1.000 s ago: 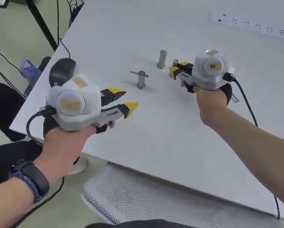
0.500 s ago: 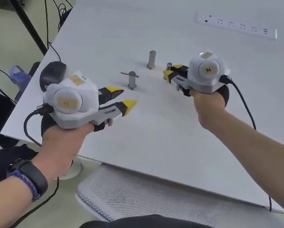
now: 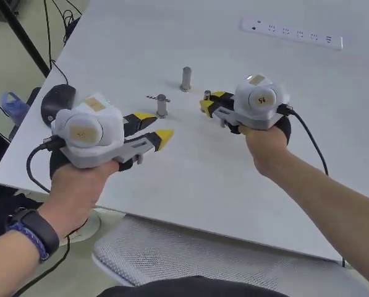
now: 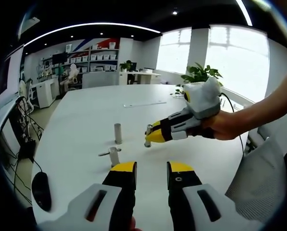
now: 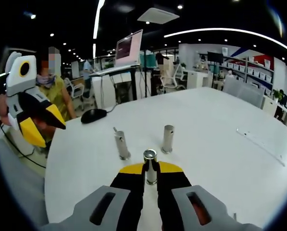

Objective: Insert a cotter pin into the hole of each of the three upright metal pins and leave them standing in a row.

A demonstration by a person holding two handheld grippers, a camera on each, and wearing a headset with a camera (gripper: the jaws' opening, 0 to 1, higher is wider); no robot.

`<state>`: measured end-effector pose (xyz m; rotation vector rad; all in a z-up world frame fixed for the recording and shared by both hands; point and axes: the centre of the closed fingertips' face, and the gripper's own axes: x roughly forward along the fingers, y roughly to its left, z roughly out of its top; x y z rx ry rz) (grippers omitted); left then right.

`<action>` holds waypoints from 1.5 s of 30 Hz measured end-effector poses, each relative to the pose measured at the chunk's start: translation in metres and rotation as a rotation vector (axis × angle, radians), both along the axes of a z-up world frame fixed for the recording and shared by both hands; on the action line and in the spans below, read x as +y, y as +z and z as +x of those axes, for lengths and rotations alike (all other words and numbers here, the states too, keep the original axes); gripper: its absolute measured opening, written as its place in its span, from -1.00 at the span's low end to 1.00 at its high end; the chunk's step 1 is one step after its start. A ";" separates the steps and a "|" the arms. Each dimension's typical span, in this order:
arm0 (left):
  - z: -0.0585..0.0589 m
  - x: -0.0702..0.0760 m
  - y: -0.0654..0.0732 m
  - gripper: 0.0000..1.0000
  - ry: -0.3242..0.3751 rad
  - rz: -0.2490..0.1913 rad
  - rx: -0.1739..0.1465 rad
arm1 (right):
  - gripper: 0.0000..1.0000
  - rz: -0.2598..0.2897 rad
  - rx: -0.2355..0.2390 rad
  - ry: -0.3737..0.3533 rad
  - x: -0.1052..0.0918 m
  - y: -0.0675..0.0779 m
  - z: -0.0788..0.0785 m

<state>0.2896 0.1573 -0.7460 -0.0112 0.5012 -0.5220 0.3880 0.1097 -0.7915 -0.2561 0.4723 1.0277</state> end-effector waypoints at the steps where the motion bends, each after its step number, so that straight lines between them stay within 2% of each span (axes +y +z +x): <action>1: 0.000 -0.001 0.000 -0.53 -0.001 -0.002 0.001 | -0.81 -0.001 -0.001 0.007 0.000 0.000 -0.002; 6: -0.002 -0.003 -0.001 -0.53 -0.003 -0.005 0.004 | -0.81 -0.002 -0.003 0.048 0.004 -0.001 -0.018; 12: -0.006 -0.004 -0.002 -0.53 -0.003 -0.008 0.009 | -0.81 -0.005 -0.003 0.090 0.008 -0.008 -0.024; 17: -0.009 -0.004 -0.002 -0.53 -0.003 -0.006 0.011 | -0.81 -0.004 0.001 0.124 0.012 -0.010 -0.039; 29: -0.013 -0.003 -0.004 -0.54 -0.005 -0.010 0.023 | -0.81 -0.003 0.021 0.172 0.017 -0.017 -0.066; 45: -0.019 0.004 -0.008 -0.54 0.008 -0.006 0.039 | -0.81 -0.012 0.041 0.194 0.017 -0.032 -0.083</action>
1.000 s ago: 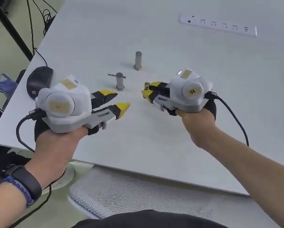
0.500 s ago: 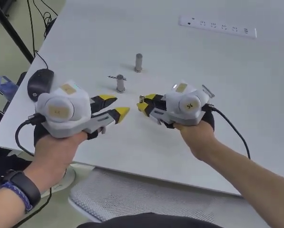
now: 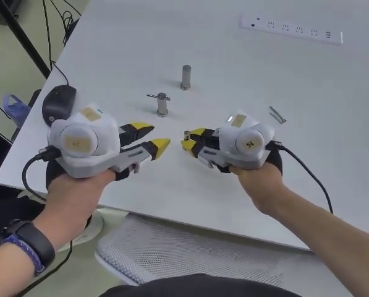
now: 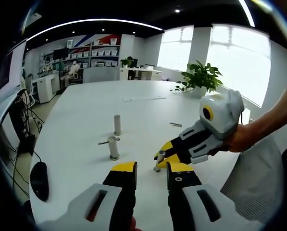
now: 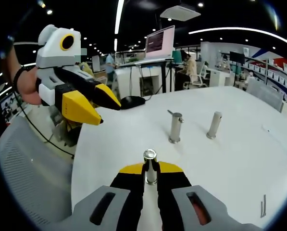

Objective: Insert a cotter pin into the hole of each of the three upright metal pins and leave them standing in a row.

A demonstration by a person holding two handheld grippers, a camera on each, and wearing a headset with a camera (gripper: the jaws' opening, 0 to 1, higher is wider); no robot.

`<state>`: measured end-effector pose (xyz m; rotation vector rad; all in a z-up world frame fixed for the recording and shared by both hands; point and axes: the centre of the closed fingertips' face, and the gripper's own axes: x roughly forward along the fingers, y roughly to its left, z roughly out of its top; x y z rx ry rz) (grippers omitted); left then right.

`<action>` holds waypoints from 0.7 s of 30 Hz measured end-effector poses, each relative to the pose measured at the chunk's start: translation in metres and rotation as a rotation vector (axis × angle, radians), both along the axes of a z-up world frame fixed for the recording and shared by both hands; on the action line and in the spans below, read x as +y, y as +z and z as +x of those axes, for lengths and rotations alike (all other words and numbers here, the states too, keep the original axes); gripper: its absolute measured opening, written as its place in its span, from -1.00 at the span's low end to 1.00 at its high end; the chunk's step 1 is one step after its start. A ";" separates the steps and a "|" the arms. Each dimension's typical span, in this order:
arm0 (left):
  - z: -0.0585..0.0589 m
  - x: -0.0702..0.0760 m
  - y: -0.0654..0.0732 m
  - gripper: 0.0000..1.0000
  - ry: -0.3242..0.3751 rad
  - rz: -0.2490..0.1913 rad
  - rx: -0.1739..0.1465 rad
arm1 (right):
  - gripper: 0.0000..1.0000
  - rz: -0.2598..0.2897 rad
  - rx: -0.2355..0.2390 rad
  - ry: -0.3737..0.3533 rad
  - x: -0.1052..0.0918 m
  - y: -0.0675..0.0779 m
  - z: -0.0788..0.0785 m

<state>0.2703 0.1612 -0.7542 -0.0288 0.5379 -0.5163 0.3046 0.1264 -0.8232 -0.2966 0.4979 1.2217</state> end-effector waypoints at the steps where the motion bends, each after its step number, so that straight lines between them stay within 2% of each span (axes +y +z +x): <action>1: 0.000 0.001 0.000 -0.54 0.001 -0.001 0.001 | -0.80 0.001 0.003 -0.001 0.000 -0.001 0.000; 18: -0.005 0.003 -0.002 -0.54 0.003 0.009 0.013 | -0.80 -0.003 0.010 -0.005 -0.006 -0.013 -0.003; 21: -0.005 0.002 -0.002 -0.54 0.002 0.009 0.014 | -0.80 -0.008 -0.006 0.002 -0.005 -0.014 -0.003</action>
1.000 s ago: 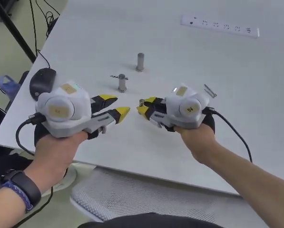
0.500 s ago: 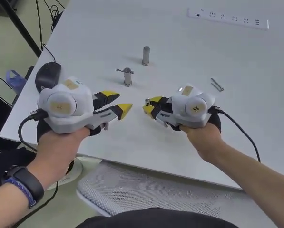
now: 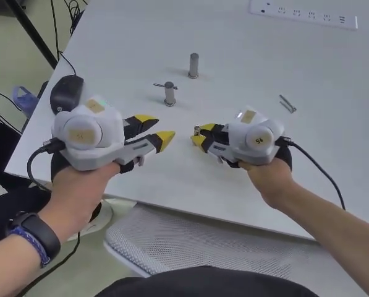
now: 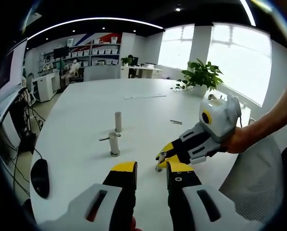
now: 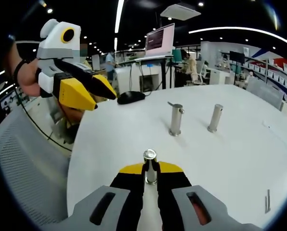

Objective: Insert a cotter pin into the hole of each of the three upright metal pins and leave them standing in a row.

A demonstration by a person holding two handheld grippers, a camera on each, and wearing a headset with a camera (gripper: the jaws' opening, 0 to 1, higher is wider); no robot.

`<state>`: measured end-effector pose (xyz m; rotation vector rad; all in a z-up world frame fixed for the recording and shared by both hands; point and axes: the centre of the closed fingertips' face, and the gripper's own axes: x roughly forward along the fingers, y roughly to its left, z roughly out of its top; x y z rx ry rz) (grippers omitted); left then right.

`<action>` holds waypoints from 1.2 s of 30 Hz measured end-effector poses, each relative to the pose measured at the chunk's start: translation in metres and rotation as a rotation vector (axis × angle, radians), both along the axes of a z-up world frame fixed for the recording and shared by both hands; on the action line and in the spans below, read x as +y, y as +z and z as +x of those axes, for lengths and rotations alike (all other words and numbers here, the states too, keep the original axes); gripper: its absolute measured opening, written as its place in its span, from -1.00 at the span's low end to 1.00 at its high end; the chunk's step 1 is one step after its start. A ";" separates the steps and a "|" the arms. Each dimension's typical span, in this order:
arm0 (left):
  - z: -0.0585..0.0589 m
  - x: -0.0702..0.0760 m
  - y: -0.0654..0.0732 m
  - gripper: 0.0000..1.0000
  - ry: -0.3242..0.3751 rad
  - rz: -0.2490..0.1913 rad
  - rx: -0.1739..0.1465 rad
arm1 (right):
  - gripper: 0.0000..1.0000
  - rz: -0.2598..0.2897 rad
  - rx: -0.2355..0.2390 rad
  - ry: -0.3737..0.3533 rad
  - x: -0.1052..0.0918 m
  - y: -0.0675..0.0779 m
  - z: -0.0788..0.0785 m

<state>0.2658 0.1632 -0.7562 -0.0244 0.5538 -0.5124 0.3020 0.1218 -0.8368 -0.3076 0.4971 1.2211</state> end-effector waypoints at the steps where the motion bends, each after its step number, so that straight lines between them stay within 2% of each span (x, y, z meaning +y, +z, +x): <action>1: 0.000 0.000 0.000 -0.54 -0.002 0.002 0.001 | -0.80 0.000 -0.001 0.001 0.000 0.001 -0.001; 11: 0.000 -0.002 0.001 -0.54 -0.003 0.001 0.001 | -0.79 -0.003 -0.016 0.000 -0.001 0.001 -0.001; 18: 0.000 -0.002 0.001 -0.54 -0.005 0.001 0.003 | -0.78 0.002 -0.009 -0.004 -0.001 0.001 -0.001; 36: -0.003 -0.007 -0.010 -0.54 -0.012 -0.003 0.026 | -0.63 0.005 -0.002 -0.011 -0.004 0.005 -0.003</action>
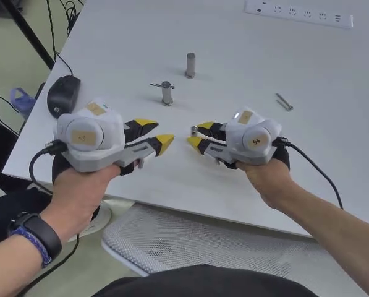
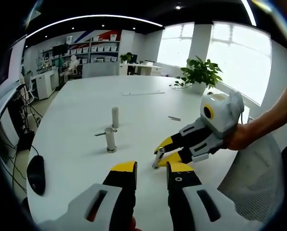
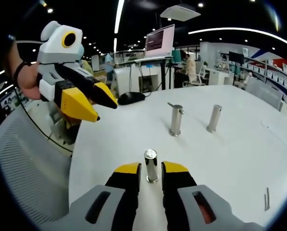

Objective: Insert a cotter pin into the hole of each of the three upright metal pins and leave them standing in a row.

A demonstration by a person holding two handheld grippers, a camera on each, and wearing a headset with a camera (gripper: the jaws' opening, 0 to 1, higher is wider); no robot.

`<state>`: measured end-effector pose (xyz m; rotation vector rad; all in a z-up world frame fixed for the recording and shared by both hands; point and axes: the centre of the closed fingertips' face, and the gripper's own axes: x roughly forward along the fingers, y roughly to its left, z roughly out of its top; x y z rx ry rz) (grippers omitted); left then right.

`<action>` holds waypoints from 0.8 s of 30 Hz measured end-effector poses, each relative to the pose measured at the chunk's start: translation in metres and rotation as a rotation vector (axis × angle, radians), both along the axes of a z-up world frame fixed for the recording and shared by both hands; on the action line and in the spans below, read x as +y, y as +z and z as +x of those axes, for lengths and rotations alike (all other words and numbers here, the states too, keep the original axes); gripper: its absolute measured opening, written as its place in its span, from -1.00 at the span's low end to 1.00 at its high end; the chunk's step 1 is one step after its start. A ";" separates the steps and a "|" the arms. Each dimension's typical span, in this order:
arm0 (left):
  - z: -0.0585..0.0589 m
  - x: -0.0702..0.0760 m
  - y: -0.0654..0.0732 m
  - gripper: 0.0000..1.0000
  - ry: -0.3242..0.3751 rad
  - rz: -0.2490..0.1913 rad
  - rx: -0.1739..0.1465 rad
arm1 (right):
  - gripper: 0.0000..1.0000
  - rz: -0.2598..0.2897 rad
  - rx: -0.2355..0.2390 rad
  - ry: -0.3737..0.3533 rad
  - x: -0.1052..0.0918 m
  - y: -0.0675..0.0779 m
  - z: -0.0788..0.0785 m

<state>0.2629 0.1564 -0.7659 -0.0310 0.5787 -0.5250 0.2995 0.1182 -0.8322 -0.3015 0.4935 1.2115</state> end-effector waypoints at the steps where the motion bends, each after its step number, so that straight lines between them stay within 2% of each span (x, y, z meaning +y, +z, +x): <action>1: 0.000 0.000 0.000 -0.54 -0.001 0.000 0.000 | -0.62 0.001 0.002 -0.002 -0.001 0.000 0.000; 16: 0.002 -0.004 -0.002 -0.53 -0.018 -0.005 -0.003 | -0.47 -0.013 0.021 -0.018 -0.015 0.002 -0.006; 24: 0.003 -0.004 -0.005 -0.53 -0.026 -0.003 -0.001 | -0.42 -0.026 0.036 -0.035 -0.030 0.002 -0.013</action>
